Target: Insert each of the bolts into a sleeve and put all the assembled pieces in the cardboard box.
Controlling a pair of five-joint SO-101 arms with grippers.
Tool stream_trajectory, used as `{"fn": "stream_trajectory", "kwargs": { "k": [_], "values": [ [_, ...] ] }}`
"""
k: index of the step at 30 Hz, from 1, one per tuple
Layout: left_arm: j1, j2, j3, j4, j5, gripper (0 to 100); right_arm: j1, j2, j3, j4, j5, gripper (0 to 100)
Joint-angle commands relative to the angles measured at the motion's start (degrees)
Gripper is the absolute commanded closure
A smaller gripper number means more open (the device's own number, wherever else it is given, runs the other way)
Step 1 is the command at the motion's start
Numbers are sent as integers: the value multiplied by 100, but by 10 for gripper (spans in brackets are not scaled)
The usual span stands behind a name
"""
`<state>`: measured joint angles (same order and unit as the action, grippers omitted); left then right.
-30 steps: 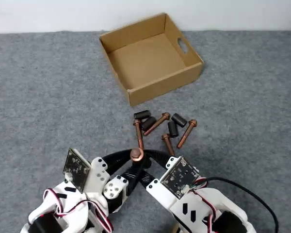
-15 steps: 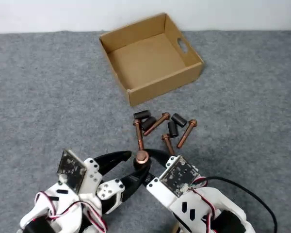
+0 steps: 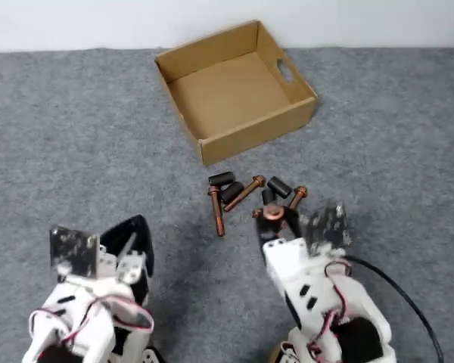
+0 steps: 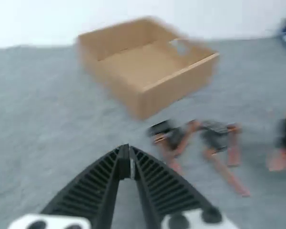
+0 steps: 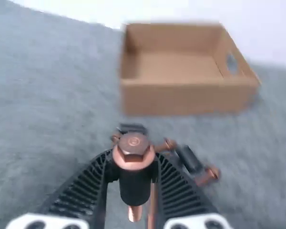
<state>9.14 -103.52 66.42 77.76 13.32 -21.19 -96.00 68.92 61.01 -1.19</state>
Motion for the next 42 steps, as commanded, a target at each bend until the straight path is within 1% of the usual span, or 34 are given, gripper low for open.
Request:
{"fn": "stream_trajectory", "kwargs": {
  "k": [1, 4, 7, 12, 15, 17, 22, 26, 33, 39, 42],
  "values": [
    [-800, 18, 1033, -554, -589, 995, 400, 954, -818, -426, -158, 990],
    [-1160, 9, 1921, -879, -905, 995, 418, 2018, -1327, -725, -167, 990],
    [-1301, 9, 2378, -1116, -1064, 995, 409, 3046, -1864, -1068, -167, 990],
    [-1301, 9, 2633, -1178, -1134, 994, 418, 4664, -2734, -1930, -167, 990],
    [-1319, 18, 3020, -1389, -1125, 994, 400, 5560, -3288, -2536, -158, 990],
    [-1327, 9, 2993, -1415, -1134, 994, 400, 6149, -3675, -2905, -158, 990],
    [-1319, 26, 3002, -1398, -1116, 994, 418, 7556, -4835, -3407, -149, 990],
    [-1284, 26, 3002, -1398, -1108, 994, 382, 8681, -5855, -3547, -141, 990],
    [-1284, 26, 3002, -1407, -1099, 994, 382, 10519, -7631, -3503, -132, 990],
    [-1292, 9, 3002, -1424, -1099, 994, 382, 11793, -8624, -3503, -123, 990],
    [-1292, 9, 3002, -1424, -1099, 994, 382, 12207, -8862, -3503, -123, 990]
  ]
}}
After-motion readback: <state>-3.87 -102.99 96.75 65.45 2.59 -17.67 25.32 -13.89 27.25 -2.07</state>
